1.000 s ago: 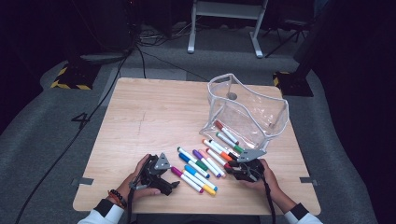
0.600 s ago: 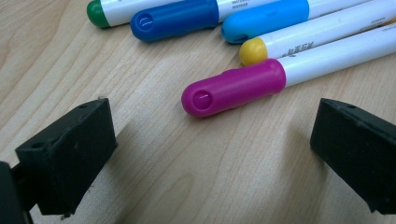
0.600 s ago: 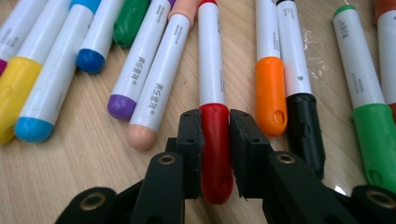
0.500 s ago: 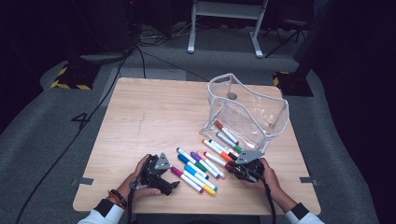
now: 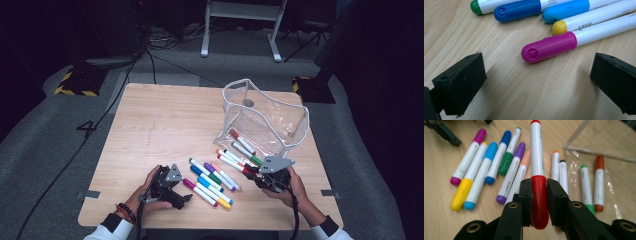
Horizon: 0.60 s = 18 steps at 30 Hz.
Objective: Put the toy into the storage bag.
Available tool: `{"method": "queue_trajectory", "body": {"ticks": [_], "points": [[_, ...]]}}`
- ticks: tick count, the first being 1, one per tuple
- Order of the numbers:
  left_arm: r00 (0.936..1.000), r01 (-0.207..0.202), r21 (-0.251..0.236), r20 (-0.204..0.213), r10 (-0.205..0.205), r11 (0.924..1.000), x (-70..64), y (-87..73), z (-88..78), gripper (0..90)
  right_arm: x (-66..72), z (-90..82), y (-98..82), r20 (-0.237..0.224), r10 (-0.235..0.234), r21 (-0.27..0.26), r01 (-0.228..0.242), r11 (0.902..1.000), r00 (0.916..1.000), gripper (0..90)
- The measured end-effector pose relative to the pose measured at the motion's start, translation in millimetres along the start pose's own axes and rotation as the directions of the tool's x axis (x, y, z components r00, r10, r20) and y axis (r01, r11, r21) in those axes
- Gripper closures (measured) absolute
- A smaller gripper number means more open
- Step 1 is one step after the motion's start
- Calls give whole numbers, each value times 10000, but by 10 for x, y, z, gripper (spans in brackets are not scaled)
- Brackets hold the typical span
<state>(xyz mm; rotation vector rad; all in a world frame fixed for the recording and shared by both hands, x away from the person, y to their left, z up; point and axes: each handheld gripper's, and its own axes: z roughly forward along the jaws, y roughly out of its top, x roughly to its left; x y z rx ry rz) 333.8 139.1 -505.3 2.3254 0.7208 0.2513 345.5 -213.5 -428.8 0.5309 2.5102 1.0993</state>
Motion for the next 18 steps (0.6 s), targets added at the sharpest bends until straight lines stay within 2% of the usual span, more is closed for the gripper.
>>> {"method": "queue_trajectory", "body": {"ticks": [6, 10, 13, 18], "points": [[10000, -2, 3, 1, 2, 10000, 0, 0, 0, 4, -45, -239, 256, 92, -323, -620, 328, 9975, 9994, 752], [10000, -2, 1, 2, 2, 10000, 0, 0, 0, 4, -104, -446, 491, 447, -741, -908, 779, 9928, 9962, 751], [10000, -2, 6, 2, 2, 10000, 0, 0, 0, 4, -143, -515, 570, 489, -738, -1019, 785, 9917, 9961, 751], [10000, -5, 4, 2, 5, 10000, 1, 0, 0, 4, -233, -656, 703, 1000, -1001, -1042, 1104, 9884, 9899, 752]]}}
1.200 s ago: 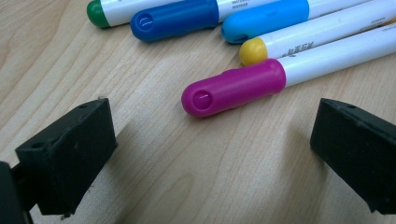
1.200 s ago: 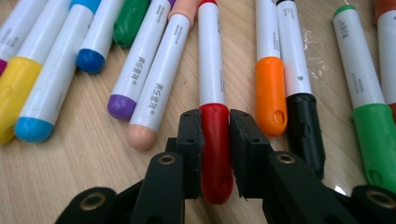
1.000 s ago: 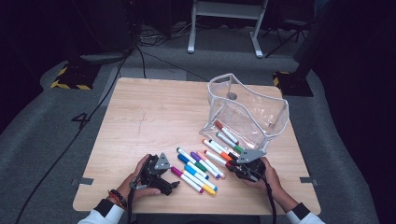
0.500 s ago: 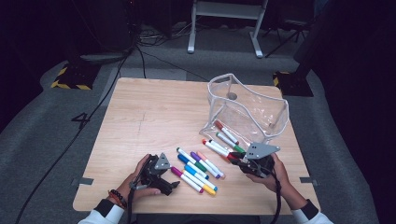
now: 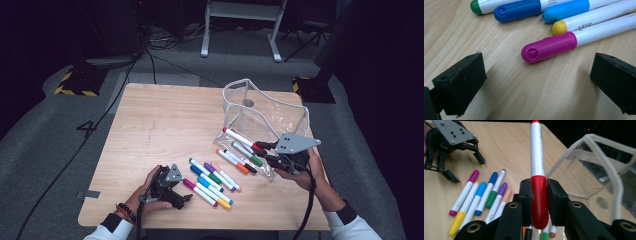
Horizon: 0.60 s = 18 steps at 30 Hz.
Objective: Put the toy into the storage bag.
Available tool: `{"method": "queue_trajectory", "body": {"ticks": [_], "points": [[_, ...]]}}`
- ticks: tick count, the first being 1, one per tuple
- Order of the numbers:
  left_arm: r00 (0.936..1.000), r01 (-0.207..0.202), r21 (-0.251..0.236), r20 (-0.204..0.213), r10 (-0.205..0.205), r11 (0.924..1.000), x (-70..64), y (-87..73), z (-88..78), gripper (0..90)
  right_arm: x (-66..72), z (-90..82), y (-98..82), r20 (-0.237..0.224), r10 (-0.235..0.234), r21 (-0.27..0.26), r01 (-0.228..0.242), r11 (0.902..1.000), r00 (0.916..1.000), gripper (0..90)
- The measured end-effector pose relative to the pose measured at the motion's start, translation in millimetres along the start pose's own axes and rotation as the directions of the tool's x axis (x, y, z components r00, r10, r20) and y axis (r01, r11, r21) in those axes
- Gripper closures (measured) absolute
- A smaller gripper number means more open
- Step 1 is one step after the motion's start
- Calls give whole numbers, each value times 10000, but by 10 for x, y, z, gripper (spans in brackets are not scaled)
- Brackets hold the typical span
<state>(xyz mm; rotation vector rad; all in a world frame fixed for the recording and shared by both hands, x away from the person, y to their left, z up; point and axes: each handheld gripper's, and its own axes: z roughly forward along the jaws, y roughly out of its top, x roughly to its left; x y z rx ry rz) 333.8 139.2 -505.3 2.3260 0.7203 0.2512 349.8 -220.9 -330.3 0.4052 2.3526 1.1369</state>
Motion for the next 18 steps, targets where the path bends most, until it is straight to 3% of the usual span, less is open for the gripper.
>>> {"method": "queue_trajectory", "body": {"ticks": [6, 10, 12, 18], "points": [[10000, 2, -4, 7, -2, 10000, 1, 0, 1, 3, -245, -155, 113, 716, 124, -205, -109, 9997, 9974, 751], [10000, 12, -11, 6, -12, 10000, 0, 0, 1, 3, -482, -202, 118, 1252, 510, -262, -481, 9985, 9908, 751], [10000, 10, -6, 23, -10, 10000, 1, 1, 2, 3, -606, -178, 98, 1503, 706, -118, -697, 9975, 9861, 752], [10000, -4, 2, 37, 4, 10000, 2, 4, 4, 2, -900, 48, 24, 1600, 1293, 752, -1427, 9869, 9786, 751]]}}
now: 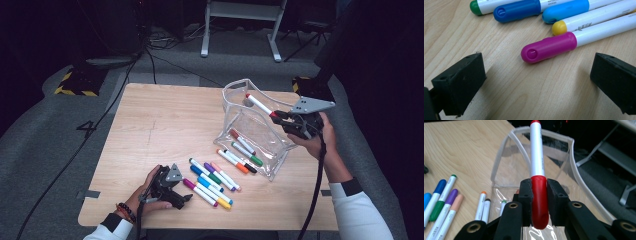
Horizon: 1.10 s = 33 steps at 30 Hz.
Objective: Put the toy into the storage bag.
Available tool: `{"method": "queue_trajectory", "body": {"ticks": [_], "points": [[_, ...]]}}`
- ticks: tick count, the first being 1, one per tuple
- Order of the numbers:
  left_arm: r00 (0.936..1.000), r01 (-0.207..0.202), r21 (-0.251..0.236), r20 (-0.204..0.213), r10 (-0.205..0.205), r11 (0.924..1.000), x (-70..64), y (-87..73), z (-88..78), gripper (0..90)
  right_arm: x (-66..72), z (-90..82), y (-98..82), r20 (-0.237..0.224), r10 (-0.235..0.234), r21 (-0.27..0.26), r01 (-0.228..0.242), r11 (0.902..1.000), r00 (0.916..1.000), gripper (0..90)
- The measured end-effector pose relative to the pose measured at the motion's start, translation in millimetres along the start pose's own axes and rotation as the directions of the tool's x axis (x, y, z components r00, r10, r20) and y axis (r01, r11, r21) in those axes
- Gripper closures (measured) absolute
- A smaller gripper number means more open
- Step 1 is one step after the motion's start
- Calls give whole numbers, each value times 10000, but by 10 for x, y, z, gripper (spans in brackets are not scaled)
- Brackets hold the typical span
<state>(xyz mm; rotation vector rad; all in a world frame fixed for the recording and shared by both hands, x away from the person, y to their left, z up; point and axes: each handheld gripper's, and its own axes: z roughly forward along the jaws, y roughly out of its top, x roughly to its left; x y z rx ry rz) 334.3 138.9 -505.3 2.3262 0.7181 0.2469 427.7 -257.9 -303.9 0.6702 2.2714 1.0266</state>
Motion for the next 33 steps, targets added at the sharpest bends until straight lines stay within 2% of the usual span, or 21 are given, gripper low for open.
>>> {"method": "queue_trajectory", "body": {"ticks": [4, 7, 11, 14, 16, 19, 21, 22, 28, 30, 33], "points": [[10000, -9, -5, 2, 9, 10000, 0, 0, 0, 2, -100, 183, -10, 57, 217, 724, -220, 9971, 9997, 751], [10000, -8, 3, -4, 8, 10000, 0, 0, 0, 2, -156, 299, -16, 96, 299, 1302, -309, 9910, 9995, 751], [10000, -2, 2, -2, 2, 10000, 0, 0, 0, 2, -191, 367, 13, -52, 410, 1787, -394, 9831, 9991, 751], [10000, -2, 1, -1, 2, 10000, 0, 0, 0, 2, -178, 417, 31, -74, 286, 2310, -261, 9726, 9996, 751], [10000, 1, 2, 0, -1, 10000, 0, 0, 0, 2, -161, 448, 40, -251, 298, 2714, -219, 9622, 9992, 751], [10000, -1, 1, 0, 1, 10000, 0, 0, 0, 2, -138, 477, 38, -592, 307, 3143, -105, 9493, 9978, 750], [10000, 0, 1, -1, 0, 10000, 0, 0, 0, 2, -113, 484, 33, -1033, 413, 3388, -38, 9408, 9938, 750], [10000, -1, 0, -1, 1, 10000, 0, 0, 0, 2, -96, 486, 32, -1206, 334, 3495, 110, 9369, 9921, 750], [10000, -29, 28, 12, 29, 10000, 1, 5, 2, 1, -27, 470, 26, -1861, 407, 3607, 297, 9322, 9817, 748], [10000, -28, 26, 16, 27, 10000, 1, 6, 3, 1, -3, 476, 19, -2049, 408, 3758, 401, 9258, 9779, 730], [10000, -30, 23, 11, 30, 10000, 1, 6, 3, 1, 16, 465, 28, -1803, 228, 3683, 460, 9286, 9834, 672]]}}
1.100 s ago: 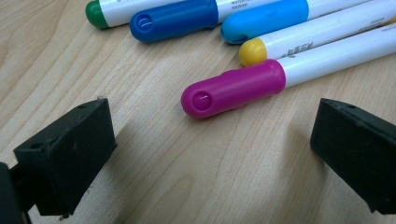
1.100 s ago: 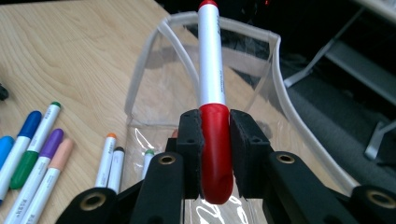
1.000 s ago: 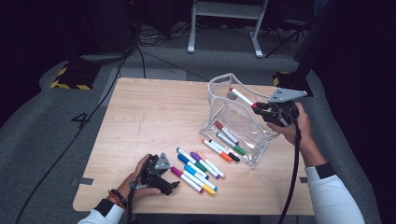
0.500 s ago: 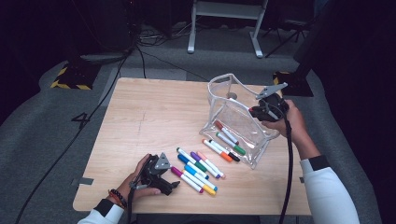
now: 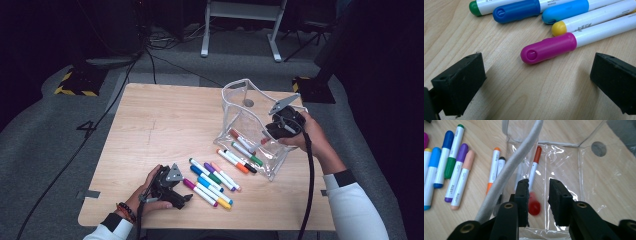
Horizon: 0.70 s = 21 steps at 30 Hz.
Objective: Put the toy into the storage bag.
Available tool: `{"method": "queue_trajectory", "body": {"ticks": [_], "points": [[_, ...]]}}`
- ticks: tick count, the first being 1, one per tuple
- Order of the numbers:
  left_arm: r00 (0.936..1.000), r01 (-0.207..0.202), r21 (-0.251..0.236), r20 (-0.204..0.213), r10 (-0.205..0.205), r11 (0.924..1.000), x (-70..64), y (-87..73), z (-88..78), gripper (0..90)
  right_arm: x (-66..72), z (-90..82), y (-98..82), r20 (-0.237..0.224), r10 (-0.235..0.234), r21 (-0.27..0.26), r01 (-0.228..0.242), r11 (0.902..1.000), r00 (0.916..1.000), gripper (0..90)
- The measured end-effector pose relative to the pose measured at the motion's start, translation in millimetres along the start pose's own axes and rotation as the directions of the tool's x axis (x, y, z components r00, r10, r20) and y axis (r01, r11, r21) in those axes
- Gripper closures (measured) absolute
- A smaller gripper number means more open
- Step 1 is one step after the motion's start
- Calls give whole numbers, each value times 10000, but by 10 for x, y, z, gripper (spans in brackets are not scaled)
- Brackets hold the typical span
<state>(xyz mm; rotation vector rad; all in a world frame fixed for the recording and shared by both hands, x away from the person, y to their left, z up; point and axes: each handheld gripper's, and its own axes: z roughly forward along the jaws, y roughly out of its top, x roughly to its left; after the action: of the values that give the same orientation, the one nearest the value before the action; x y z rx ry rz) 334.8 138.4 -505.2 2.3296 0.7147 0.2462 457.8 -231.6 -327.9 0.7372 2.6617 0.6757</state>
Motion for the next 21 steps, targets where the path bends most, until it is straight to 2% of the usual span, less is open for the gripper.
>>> {"method": "queue_trajectory", "body": {"ticks": [2, 8, 12, 14, 17, 19, 21], "points": [[10000, 0, 2, 1, 0, 10000, 0, 0, 0, 1, -8, -18, -5, 106, 89, -71, -89, 9999, 9999, 626], [10000, -7, 5, 5, 7, 10000, 1, 0, 0, 1, -58, -160, -66, 509, 392, -706, -355, 9969, 9979, 551], [10000, -11, 4, 0, 11, 10000, 1, 0, 0, 1, -84, -317, -129, 747, 757, -1508, -637, 9865, 9943, 511], [10000, -4, 3, 0, 4, 10000, 0, 0, 0, 1, -72, -425, -170, 667, 934, -2220, -765, 9720, 9934, 485], [10000, 2, 1, -1, -2, 10000, -1, 0, 0, 2, 15, -571, -221, 501, 857, -3043, -666, 9503, 9951, 454], [10000, 6, -2, -9, -6, 10000, -2, -1, -1, 2, 123, -671, -276, 486, 697, -3597, -476, 9319, 9964, 435], [10000, 13, -7, -16, -13, 10000, -4, -1, -1, 3, 238, -721, -339, 478, 583, -3926, -349, 9191, 9972, 419]]}}
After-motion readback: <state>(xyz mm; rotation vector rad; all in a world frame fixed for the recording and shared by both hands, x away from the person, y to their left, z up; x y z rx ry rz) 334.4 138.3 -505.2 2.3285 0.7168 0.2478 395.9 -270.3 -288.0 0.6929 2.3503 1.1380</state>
